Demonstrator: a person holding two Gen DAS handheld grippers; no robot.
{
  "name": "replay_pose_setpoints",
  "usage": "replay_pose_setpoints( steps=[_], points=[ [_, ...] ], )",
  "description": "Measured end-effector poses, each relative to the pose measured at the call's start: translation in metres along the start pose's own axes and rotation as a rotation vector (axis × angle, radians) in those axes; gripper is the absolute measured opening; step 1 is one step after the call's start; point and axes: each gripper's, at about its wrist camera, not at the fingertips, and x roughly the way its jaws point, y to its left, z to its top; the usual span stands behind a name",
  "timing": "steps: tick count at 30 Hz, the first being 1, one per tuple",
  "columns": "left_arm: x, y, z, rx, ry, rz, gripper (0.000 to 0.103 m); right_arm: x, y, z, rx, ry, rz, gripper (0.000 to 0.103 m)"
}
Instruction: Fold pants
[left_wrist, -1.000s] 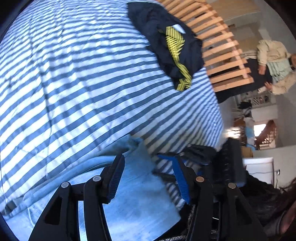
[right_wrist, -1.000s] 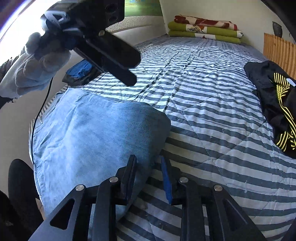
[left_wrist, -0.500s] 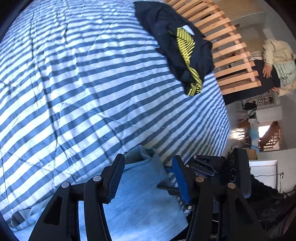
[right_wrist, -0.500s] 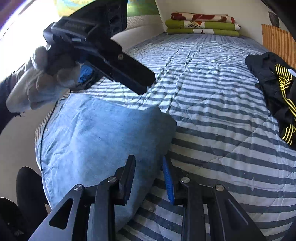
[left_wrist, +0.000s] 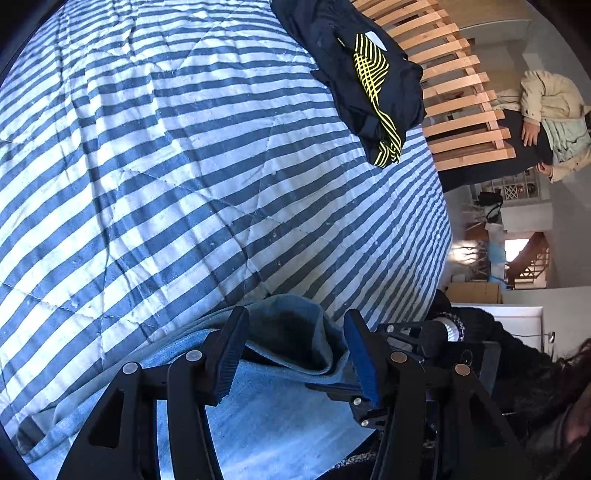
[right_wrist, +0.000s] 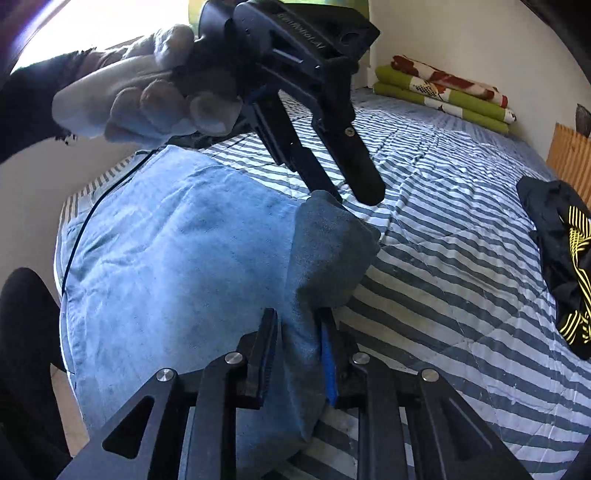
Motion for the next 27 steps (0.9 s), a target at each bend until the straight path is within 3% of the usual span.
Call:
replay_pose_setpoints(
  steps=[8,10,13,16,19,23,27],
  points=[
    [0.015,-0.026,0.007,0.057,0.041,-0.057,0.057,-0.001,0.000,0.000,0.004,0.002,-0.021,0.020],
    [0.013,-0.033,0.010,0.070,0.000,-0.016,0.057,0.003,-0.020,0.004,0.086,0.021,-0.051,0.020],
    [-0.008,-0.035,0.001,0.053,-0.090,0.007,0.057,0.009,-0.069,0.003,0.288,0.073,-0.043,0.032],
    [-0.030,-0.031,-0.033,0.018,-0.176,0.056,0.057,0.001,-0.091,0.001,0.371,0.059,-0.020,0.033],
    [-0.032,-0.034,-0.088,-0.029,-0.251,0.018,0.057,-0.015,-0.089,0.007,0.356,-0.008,-0.004,0.033],
    [0.010,-0.050,-0.154,-0.049,-0.288,-0.031,0.057,-0.010,-0.072,0.035,0.275,-0.004,0.147,0.027],
    [0.067,-0.058,-0.188,-0.093,-0.253,-0.042,0.057,0.043,-0.082,0.058,0.289,0.107,0.140,0.024]
  ],
)
